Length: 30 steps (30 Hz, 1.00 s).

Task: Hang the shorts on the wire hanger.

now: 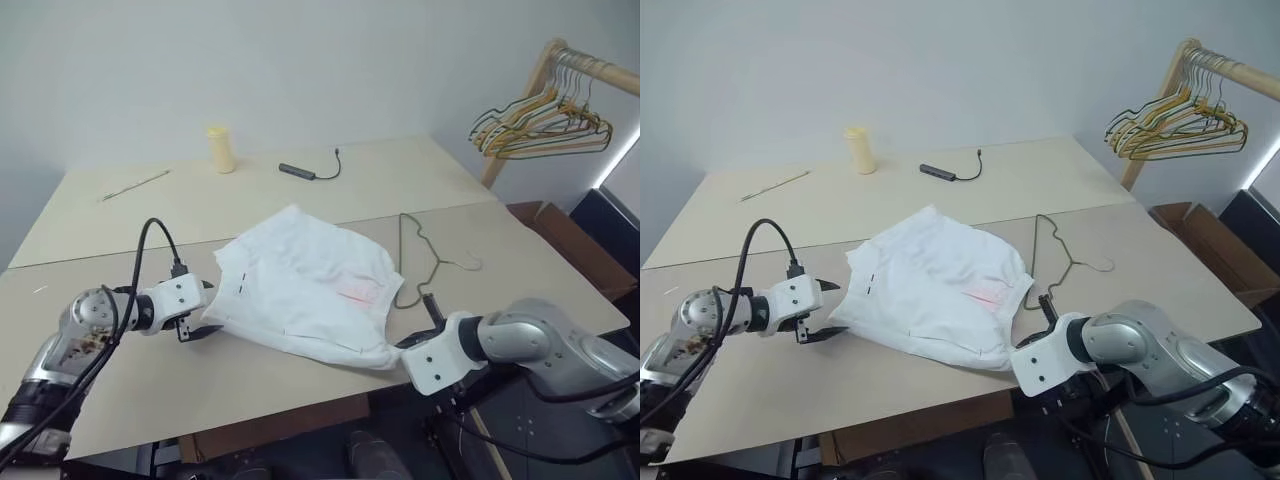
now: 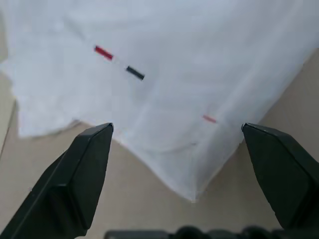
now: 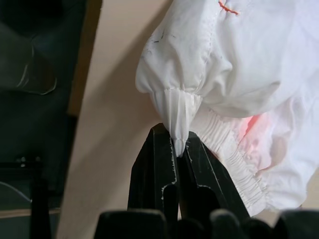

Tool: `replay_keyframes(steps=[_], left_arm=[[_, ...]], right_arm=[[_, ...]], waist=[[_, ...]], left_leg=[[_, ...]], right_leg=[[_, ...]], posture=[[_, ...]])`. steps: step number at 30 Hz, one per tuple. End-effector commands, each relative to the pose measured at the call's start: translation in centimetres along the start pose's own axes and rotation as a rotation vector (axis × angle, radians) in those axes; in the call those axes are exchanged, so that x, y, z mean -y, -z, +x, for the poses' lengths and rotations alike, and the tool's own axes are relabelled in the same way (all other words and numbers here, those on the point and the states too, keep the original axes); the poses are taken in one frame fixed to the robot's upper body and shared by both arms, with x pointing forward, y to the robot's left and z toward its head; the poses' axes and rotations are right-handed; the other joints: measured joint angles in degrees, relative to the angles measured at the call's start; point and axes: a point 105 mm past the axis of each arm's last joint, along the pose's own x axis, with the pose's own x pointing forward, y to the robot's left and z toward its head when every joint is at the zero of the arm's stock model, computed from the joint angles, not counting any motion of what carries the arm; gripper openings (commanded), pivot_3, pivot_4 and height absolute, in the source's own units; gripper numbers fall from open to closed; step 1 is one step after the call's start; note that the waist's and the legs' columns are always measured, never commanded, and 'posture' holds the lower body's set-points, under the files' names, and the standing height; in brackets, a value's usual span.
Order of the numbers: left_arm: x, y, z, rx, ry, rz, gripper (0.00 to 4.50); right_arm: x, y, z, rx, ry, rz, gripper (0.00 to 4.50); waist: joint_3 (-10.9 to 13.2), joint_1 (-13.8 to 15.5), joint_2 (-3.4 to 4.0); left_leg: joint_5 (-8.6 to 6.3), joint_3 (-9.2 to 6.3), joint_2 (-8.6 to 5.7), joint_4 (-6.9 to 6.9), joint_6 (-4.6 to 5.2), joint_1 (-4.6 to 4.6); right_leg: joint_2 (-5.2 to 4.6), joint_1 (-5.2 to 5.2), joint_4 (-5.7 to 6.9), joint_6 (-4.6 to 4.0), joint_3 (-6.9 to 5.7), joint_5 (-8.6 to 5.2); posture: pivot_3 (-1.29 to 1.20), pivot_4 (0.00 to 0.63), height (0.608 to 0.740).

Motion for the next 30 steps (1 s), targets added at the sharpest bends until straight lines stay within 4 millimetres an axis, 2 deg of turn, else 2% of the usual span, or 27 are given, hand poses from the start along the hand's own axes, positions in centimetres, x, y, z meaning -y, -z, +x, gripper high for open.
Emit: replay_keyframes(steps=[1,5,7,11,14,20,23,27,30], left_arm=[[-0.4,0.1,-0.1,0.0,0.083,0.007,4.5],[-0.8,1.4,0.8,-0.074,0.133,0.028,4.5],[-1.4,1.6,1.3,-0.081,0.116,0.023,4.11],[-2.3,1.7,2.7,-0.075,0.093,-0.001,2.97],[-2.2,2.1,3.3,-0.098,0.118,-0.001,1.95],[-2.1,2.7,3.1,-0.114,0.147,0.007,0.03],[-2.2,2.8,2.6,-0.121,0.138,0.021,0.03],[-3.3,3.8,1.3,-0.192,0.045,0.059,0.03],[-2.8,5.0,-1.3,-0.268,0.067,0.113,0.03]], right_arm=[[1.6,0.1,-0.4,-0.022,0.076,-0.017,0.03],[1.9,0.0,-0.2,-0.026,0.101,-0.003,0.03],[1.9,0.1,-0.1,-0.03,0.106,0.002,0.0],[1.8,0.2,0.1,-0.034,0.109,0.011,0.0],[1.8,0.0,0.1,-0.027,0.111,0.019,0.0],[1.8,0.1,0.1,-0.034,0.116,0.021,0.0],[2.0,0.5,0.2,-0.059,0.131,0.043,0.0],[2.9,2.0,1.0,-0.147,0.178,0.126,0.0],[3.9,2.3,2.0,-0.175,0.227,0.144,0.0]], waist=[[0.0,-0.06,0.0],[-0.01,0.06,-0.02],[-0.03,0.13,0.0],[-0.09,0.12,0.03],[-0.13,0.09,0.01],[-0.15,-0.16,0.0],[-0.18,-0.31,-0.01],[-0.2,-0.72,-0.04],[-0.22,-1.81,-0.07]], left_leg=[[0.0,0.0,-0.01,0.01,0.0,-0.03],[0.0,0.0,-0.04,0.06,0.0,-0.02],[0.0,0.0,-0.06,0.1,0.0,0.0],[0.0,0.0,-0.07,0.19,0.01,0.07],[0.0,0.0,-0.07,0.19,0.01,0.17],[-0.02,0.0,-0.05,0.11,0.01,0.89],[-0.02,0.0,-0.04,0.12,0.01,0.92],[-0.02,-0.01,-0.04,0.12,0.01,0.88],[-0.02,-0.02,-0.03,0.1,0.01,0.86]], right_leg=[[0.0,-0.03,0.0,-0.01,0.0,0.02],[-0.02,0.02,-0.01,0.04,0.0,0.02],[-0.02,0.07,0.0,0.21,0.0,-0.05],[-0.02,0.19,0.03,0.44,0.0,-0.13],[-0.02,0.32,0.02,0.46,0.0,-0.13],[-0.03,1.1,-0.13,0.58,0.0,-0.21],[-0.02,1.1,-0.09,0.59,0.01,-0.21],[-0.02,1.06,-0.08,0.59,0.03,-0.2],[-0.01,0.98,-0.03,0.58,0.09,-0.19]], posture=[[-0.18,0.0,0.74],[-0.19,0.0,0.74],[-0.2,0.0,0.74],[-0.2,0.0,0.74],[-0.2,0.0,0.74],[-0.2,0.0,0.74],[-0.2,0.0,0.74],[-0.19,0.0,0.74],[-0.19,0.0,0.74]])
